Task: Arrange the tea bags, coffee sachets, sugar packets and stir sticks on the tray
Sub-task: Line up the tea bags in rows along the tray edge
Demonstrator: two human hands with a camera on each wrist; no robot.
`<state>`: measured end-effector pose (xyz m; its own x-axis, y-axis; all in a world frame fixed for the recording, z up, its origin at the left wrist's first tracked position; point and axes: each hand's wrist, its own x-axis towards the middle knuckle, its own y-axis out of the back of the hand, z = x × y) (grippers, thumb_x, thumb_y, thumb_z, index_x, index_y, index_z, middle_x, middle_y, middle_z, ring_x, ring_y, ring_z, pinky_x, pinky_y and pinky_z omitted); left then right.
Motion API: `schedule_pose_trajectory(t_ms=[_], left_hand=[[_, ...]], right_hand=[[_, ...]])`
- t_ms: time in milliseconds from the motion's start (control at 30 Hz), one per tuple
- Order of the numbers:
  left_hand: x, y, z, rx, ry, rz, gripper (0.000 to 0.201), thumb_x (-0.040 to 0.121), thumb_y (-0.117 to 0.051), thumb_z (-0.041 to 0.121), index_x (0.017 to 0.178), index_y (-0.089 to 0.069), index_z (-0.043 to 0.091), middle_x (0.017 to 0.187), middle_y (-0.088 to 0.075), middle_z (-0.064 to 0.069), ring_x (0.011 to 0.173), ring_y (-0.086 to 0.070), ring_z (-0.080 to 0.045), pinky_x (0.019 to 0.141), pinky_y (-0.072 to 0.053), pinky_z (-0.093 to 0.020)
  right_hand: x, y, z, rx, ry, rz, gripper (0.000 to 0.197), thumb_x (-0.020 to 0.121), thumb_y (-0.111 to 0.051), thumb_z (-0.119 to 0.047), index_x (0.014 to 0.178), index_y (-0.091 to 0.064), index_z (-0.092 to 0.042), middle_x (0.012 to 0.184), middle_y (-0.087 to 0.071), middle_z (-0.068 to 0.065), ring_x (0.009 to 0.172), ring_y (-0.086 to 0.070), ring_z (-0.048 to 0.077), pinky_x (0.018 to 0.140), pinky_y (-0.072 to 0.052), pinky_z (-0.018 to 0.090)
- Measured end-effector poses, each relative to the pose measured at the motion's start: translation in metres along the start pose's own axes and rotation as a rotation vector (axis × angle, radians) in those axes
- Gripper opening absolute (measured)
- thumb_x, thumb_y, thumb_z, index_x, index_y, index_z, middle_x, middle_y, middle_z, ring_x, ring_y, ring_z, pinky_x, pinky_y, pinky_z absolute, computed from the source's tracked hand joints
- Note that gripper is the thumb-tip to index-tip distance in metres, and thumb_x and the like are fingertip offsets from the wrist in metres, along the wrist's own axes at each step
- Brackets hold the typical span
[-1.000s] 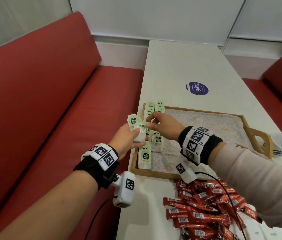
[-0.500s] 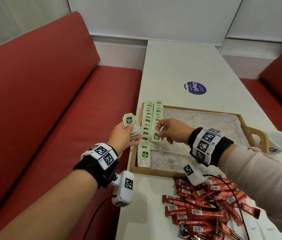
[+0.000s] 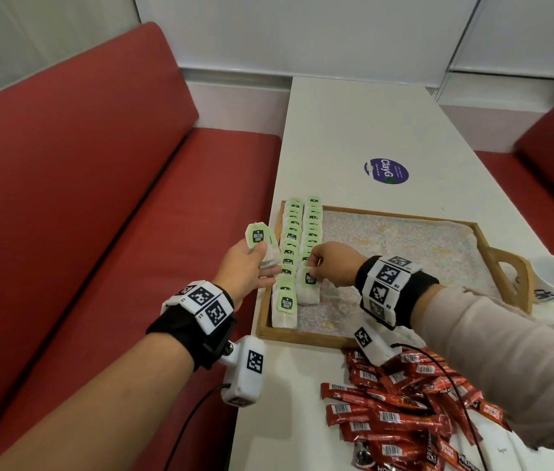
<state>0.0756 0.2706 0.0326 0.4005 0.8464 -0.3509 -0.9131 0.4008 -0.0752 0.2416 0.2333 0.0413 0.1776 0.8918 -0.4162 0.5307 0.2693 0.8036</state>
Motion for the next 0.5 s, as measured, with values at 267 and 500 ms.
schedule_pose_trajectory(t_ms=[267, 500], left_hand=[[0.0019, 0.0003, -0.0006, 0.003, 0.005, 0.005, 0.023, 0.104, -0.035, 0.018, 0.122, -0.047, 0.012, 0.106, -0.063, -0.010, 0.082, -0.065, -0.019, 0.076, -0.055, -0.034], [0.0019, -0.0014, 0.0004, -0.013, 0.014, 0.009, 0.022, 0.104, -0.031, 0.015, 0.119, -0.046, 0.012, 0.102, -0.063, -0.010, 0.077, -0.066, -0.017, 0.063, -0.056, -0.026]], right_hand=[[0.0042, -0.0036, -0.0005, -0.038, -0.041, 0.052, 0.005, 0.092, -0.059, -0.017, 0.090, -0.060, -0.013, 0.107, -0.067, 0.008, 0.085, -0.053, 0.017, 0.072, -0.040, 0.027], [0.0021, -0.0028, 0.0033, 0.022, -0.006, 0.133, 0.020, 0.085, -0.068, -0.023, 0.091, -0.051, -0.015, 0.077, -0.050, -0.006, 0.080, -0.052, 0.018, 0.062, -0.036, 0.027]])
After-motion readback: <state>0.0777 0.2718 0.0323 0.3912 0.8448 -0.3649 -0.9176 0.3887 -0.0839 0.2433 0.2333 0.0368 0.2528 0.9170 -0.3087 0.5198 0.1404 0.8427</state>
